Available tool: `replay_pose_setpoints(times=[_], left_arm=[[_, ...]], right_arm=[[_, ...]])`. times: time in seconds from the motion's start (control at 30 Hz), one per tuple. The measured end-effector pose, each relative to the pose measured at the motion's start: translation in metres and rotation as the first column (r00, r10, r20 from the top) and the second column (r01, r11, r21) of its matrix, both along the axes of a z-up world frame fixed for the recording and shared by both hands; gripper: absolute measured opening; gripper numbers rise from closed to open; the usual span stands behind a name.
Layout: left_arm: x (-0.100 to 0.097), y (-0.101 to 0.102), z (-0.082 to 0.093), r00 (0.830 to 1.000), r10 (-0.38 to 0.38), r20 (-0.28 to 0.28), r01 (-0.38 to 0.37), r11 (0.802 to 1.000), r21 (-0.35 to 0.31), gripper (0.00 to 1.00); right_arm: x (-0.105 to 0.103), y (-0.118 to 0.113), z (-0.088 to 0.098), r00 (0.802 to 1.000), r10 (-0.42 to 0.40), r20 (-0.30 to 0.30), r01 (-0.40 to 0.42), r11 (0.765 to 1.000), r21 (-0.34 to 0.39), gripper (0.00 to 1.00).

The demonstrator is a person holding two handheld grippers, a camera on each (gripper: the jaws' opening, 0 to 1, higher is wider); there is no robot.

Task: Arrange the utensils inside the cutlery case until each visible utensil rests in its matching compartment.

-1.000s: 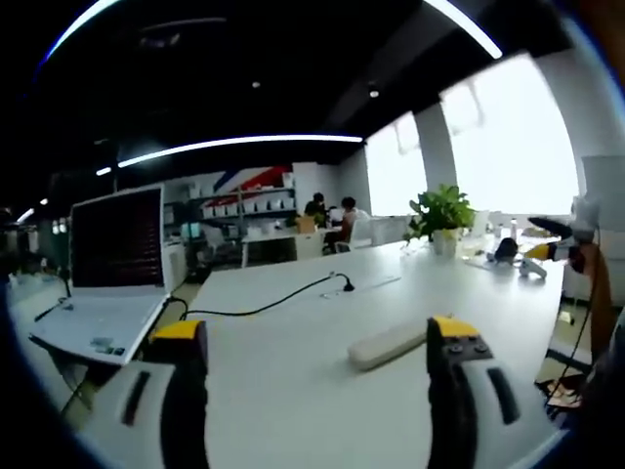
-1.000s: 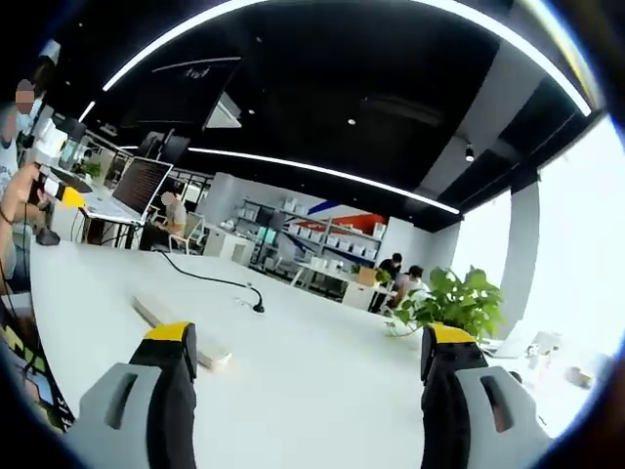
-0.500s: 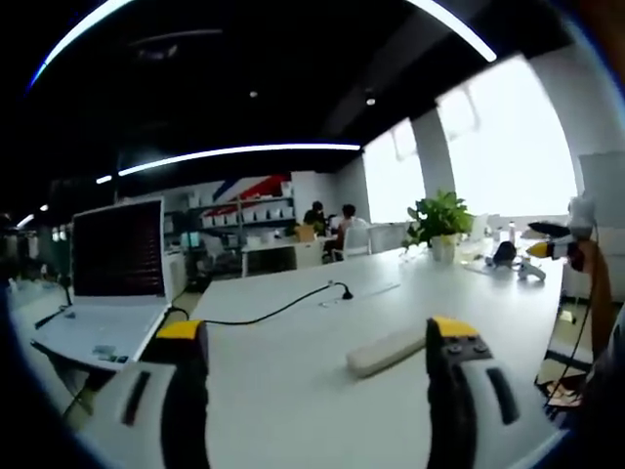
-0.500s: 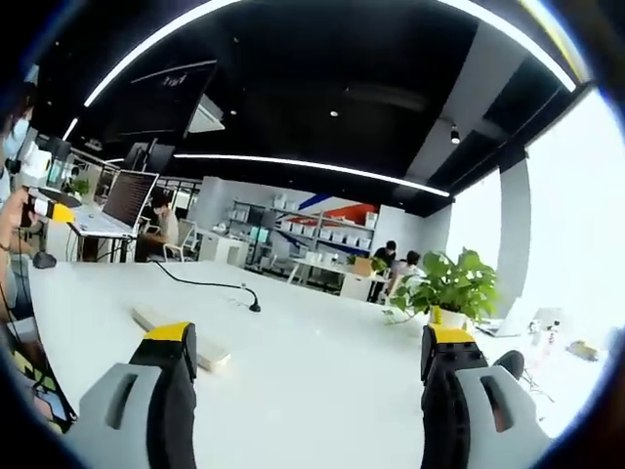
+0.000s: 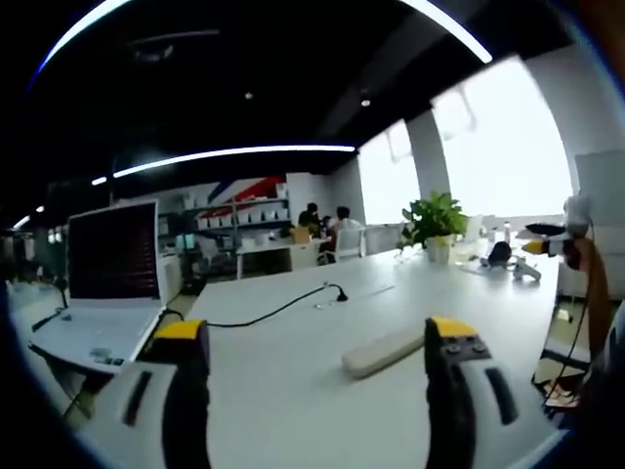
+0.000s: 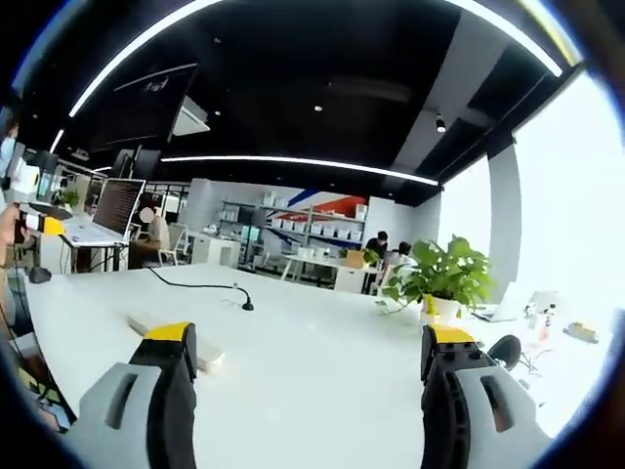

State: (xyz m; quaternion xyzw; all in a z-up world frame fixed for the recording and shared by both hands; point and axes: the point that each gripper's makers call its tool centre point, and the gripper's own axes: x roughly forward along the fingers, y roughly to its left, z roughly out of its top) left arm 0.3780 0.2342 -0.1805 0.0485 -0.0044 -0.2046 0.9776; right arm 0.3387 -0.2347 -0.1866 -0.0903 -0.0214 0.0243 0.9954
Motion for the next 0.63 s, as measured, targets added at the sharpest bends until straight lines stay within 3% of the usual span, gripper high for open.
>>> replay_pose_setpoints(times=[0.63], left_arm=[[0.0011,-0.0023,-0.0011,1.0,-0.004,-0.001,0.004,1.0,0.026,0.96]], right_arm=[[0.0029,-0.0027,-0.0046,1.0,-0.009,-0.015,0.009,1.0,0.013,0.99]])
